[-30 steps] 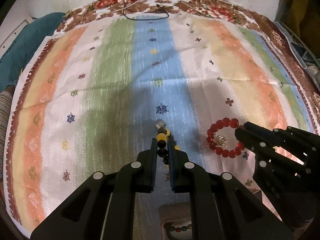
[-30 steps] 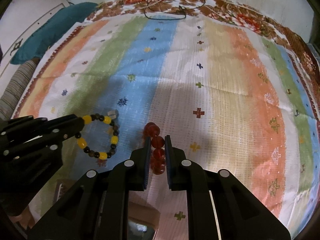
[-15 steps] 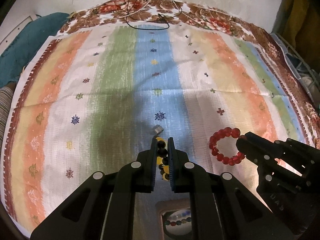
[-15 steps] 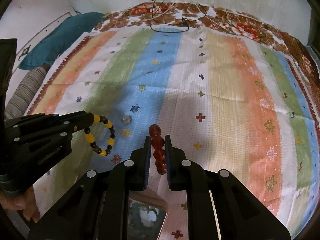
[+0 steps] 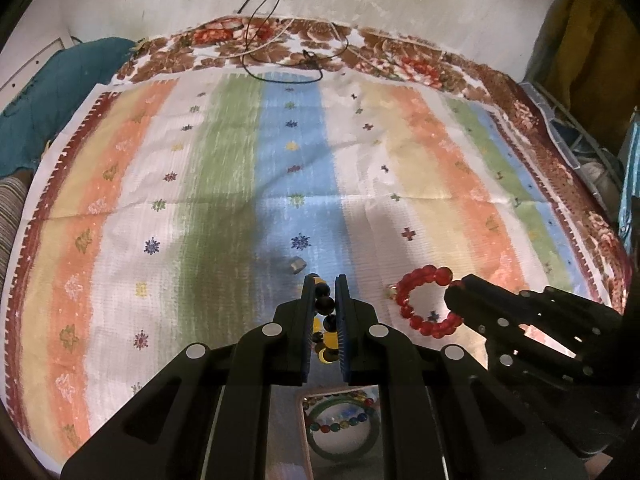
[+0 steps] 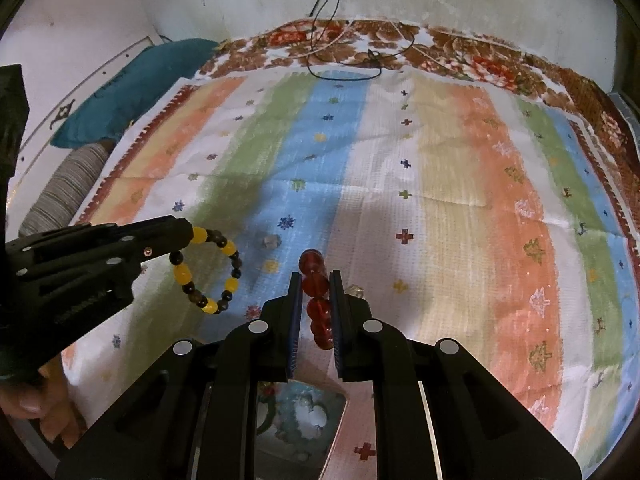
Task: Organize jewelry
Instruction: 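Lift yellow-black bracelet with left tool toward tin while right tool carries red bracelet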
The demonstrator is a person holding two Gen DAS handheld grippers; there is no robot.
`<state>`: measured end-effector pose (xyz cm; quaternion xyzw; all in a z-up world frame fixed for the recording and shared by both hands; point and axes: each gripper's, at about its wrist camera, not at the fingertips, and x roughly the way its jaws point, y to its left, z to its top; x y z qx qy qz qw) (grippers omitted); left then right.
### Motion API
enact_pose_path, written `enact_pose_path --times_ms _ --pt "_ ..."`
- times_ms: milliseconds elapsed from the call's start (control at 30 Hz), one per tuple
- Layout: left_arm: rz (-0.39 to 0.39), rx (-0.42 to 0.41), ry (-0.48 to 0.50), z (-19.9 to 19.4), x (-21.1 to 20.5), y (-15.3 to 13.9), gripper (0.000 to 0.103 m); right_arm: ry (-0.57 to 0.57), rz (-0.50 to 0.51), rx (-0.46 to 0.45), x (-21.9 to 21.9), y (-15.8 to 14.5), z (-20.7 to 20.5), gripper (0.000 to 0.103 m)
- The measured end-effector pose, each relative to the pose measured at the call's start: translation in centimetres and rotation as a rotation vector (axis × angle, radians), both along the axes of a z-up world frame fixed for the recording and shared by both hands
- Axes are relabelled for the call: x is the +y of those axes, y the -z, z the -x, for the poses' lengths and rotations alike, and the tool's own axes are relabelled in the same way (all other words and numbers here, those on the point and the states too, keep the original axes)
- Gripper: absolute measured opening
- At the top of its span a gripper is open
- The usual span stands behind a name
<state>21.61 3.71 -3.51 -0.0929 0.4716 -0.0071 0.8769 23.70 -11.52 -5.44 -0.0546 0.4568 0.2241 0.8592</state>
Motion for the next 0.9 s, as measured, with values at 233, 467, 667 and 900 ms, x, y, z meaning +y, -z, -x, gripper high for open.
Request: enact_pose_path --times_ms 233,467,667,900 --pt "0.018 -0.048 0.013 1.4 -0.5 -1.9 0.01 -0.002 -0.01 -0.044 -0.4 -1.4 1.5 0.014" --pt "-0.013 -0.079 0.043 3.3 -1.5 -2.8 0.01 -0.023 -0.011 -0.087 -0.3 -2.6 3.4 0.014" --pt "-0.007 -0.112 0.055 4.5 -1.9 -3.9 0.01 -0.033 -0.03 -0.099 -0.6 -3.2 4.7 0.014" --pt "-0.025 -0.128 0.069 5.7 -2.4 -4.2 0.01 -0.033 -0.039 -0.107 -1.1 -3.5 5.8 0.014"
